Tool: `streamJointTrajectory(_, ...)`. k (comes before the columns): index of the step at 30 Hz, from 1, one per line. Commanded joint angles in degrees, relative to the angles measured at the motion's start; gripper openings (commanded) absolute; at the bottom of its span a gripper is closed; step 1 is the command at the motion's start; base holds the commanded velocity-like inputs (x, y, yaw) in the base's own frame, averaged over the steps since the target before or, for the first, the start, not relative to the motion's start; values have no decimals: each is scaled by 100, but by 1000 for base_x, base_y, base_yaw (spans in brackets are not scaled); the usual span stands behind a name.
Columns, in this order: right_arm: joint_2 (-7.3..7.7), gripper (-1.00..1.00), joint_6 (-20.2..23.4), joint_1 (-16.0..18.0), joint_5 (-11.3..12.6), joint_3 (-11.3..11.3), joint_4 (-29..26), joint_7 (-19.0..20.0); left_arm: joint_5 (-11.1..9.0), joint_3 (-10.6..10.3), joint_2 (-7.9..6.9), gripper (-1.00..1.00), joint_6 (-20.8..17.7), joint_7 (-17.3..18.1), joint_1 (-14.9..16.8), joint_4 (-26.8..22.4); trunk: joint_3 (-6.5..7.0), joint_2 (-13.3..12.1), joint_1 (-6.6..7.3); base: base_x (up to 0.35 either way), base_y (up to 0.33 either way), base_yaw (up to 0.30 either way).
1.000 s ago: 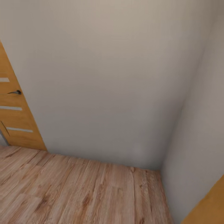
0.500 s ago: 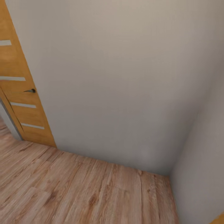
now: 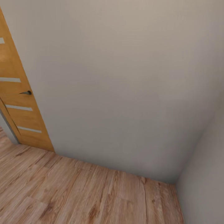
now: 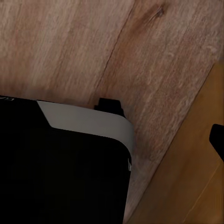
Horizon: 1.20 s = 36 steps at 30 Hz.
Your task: Move the two storage containers from the living room to the garage. In the garage, place one container on the floor and stack the other container on top of it (either order is fine).
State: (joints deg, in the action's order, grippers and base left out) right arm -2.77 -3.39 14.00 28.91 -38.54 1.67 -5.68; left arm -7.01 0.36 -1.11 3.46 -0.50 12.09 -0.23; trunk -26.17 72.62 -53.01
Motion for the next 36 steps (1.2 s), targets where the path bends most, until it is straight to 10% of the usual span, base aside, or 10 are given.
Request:
streamJointTrajectory(1, -8, 100, -31, 6, 54, -48, 18, -4, -46, -1, -1, 100, 20, -2, 4, 5, -6, 3, -1, 83, 2, 0)
streamJointTrajectory(36, -1, 100, -39, 6, 47, -48, 13, -4, -46, -1, 6, 100, 19, -2, 4, 5, -6, 3, -1, 4, 0, 105)
